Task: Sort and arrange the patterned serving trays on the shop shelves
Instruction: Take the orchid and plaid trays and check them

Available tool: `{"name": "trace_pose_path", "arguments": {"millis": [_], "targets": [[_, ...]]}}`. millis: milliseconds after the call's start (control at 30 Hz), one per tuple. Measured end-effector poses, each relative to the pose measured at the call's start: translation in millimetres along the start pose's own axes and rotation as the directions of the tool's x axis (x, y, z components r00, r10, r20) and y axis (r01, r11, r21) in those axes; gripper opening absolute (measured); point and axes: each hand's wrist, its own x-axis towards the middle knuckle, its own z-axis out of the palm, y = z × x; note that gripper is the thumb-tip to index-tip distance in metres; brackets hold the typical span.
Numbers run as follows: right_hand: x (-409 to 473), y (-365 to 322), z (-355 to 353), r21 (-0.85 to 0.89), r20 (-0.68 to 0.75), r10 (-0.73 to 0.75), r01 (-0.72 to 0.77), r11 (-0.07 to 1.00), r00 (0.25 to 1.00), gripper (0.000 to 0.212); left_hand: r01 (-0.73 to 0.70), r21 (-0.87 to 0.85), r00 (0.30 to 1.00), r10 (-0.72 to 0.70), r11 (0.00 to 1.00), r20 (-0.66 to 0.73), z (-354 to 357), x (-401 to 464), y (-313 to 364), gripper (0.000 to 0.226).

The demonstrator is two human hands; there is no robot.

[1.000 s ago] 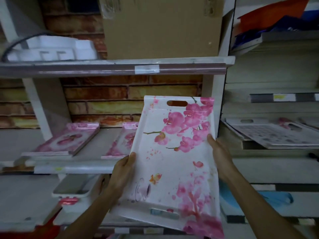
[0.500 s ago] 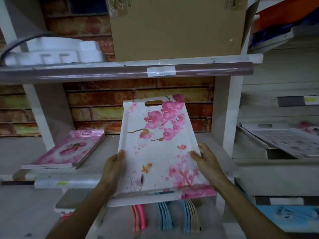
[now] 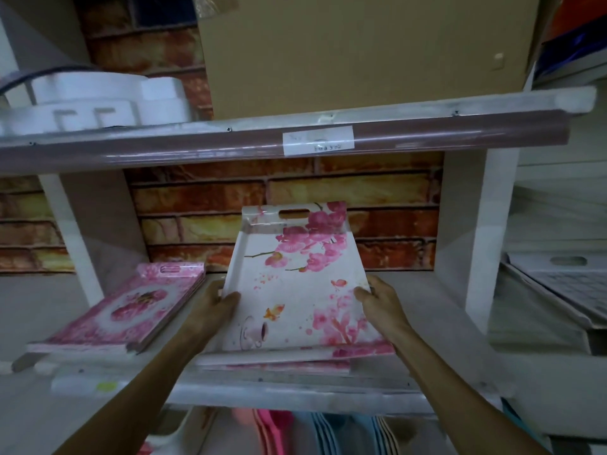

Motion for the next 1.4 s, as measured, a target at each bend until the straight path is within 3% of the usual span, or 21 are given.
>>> {"name": "trace_pose_path", "arguments": {"millis": [167, 333, 567, 667, 733, 833, 933, 1033, 1100, 1167, 1400], "targets": [[20.4, 10.4, 17.8, -0.079, 0.004, 0.016, -0.016, 0.997, 1.0, 0.033, -0.021, 0.172, 1.0, 0.024, 0.985, -0.019, 4.6, 25.6, -10.5, 0.031], [26.9, 30.4, 39.6, -0.136, -0.003, 0.054, -0.054, 0.989, 0.999, 0.033, -0.038, 0.341, 0.998, 0.02, 0.939, 0.056, 6.3, 51.2, -35.6, 0.031], [28.9, 58.2, 61.7, -0.288, -0.01, 0.15, -0.147, 0.946, 0.989, 0.02, -0.06, 0.446, 0.986, -0.015, 0.893, 0.164, 8.9, 75.4, -71.4, 0.034], [37.5, 75.2, 69.2, -0.317, -0.033, 0.135, -0.138, 0.938, 0.99, 0.025, -0.111, 0.489, 0.983, 0.024, 0.865, 0.18, 11.6, 83.2, -83.4, 0.033], [48.4, 97.3, 70.2, -0.342, -0.036, 0.132, -0.137, 0.93, 0.991, 0.04, -0.136, 0.526, 0.983, 0.049, 0.84, 0.175, 14.0, 87.1, -89.8, 0.032], [53.1, 113.5, 74.5, -0.366, -0.047, 0.179, -0.184, 0.912, 0.983, 0.028, -0.159, 0.534, 0.983, 0.084, 0.83, 0.162, 17.8, 91.5, -96.9, 0.032], [50.9, 118.0, 78.8, -0.371, -0.062, 0.198, -0.206, 0.905, 0.978, 0.03, -0.161, 0.517, 0.985, 0.106, 0.84, 0.134, 18.8, 94.2, -101.3, 0.031], [41.5, 102.0, 78.0, -0.4, -0.081, 0.21, -0.225, 0.888, 0.974, 0.015, -0.172, 0.503, 0.984, 0.129, 0.847, 0.119, 19.4, 94.4, -104.5, 0.03], [35.2, 89.0, 77.2, -0.415, -0.093, 0.189, -0.211, 0.885, 0.978, 0.027, -0.172, 0.486, 0.984, 0.133, 0.857, 0.115, 19.3, 94.1, -106.4, 0.029], [30.0, 83.0, 77.8, -0.406, -0.074, 0.184, -0.199, 0.892, 0.98, 0.017, -0.173, 0.472, 0.984, 0.132, 0.864, 0.12, 19.2, 92.8, -106.9, 0.03], [22.3, 78.6, 73.7, -0.349, -0.024, 0.165, -0.163, 0.923, 0.986, 0.029, -0.153, 0.47, 0.987, 0.111, 0.869, 0.116, 22.5, 87.1, -108.4, 0.03]]}}
